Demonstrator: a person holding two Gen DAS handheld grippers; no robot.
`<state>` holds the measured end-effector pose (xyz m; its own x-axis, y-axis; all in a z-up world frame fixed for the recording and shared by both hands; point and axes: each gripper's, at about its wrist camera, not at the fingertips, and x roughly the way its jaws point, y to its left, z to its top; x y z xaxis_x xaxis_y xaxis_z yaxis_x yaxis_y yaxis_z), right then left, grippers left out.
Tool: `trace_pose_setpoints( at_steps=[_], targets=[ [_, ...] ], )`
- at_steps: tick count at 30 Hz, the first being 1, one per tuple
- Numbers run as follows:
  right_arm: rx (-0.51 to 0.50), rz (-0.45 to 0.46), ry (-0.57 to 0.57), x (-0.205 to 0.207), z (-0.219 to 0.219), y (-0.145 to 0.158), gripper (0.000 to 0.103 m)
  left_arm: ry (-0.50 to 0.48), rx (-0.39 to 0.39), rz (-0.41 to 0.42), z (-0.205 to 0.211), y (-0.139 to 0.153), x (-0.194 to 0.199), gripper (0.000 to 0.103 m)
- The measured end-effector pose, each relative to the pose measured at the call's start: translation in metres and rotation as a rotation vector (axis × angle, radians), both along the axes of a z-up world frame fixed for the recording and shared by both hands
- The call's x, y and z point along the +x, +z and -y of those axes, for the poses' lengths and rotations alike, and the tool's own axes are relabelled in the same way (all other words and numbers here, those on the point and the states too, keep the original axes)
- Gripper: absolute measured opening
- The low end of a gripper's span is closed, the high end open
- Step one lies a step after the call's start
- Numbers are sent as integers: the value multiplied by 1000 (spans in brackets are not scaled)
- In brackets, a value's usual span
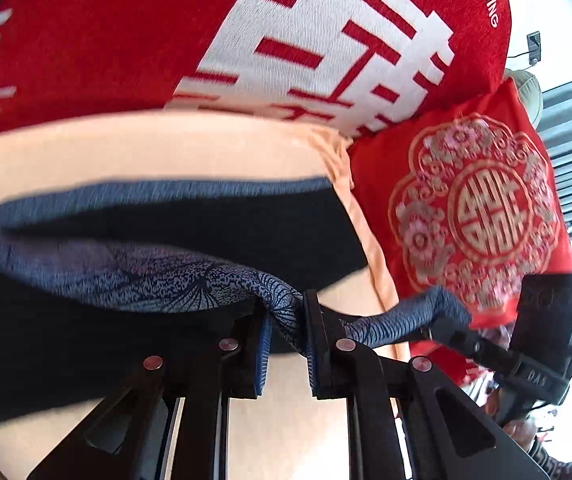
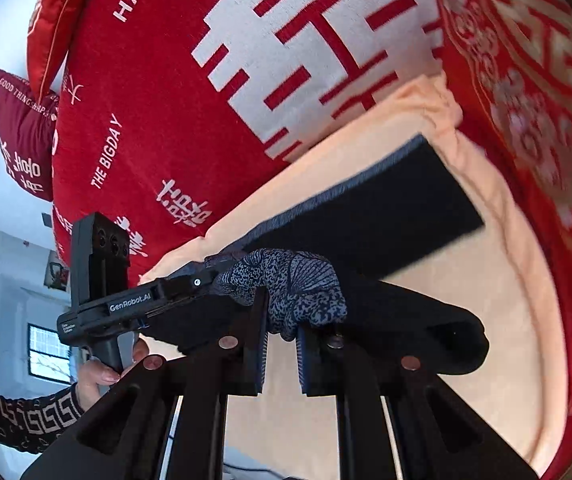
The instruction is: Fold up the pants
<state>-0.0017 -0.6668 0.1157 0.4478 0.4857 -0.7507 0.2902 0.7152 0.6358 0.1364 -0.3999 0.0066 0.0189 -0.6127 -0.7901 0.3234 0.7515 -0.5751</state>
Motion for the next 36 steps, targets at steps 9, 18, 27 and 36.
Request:
trace_pose_setpoints(
  at_steps=[9, 18, 27, 36],
  targets=[
    [-68, -115, 89, 101, 25, -92, 14, 68, 106, 45, 26, -58, 69, 17],
    [-53, -183, 25, 114, 43, -109, 53, 121, 228, 61, 7, -58, 90, 22],
    [-429, -231, 140, 104, 23, -87, 60, 140, 394, 74, -46, -60, 70, 22],
    [-390, -338, 97, 134, 57, -140, 28, 213, 446, 49, -84, -90, 59, 22]
  ],
)
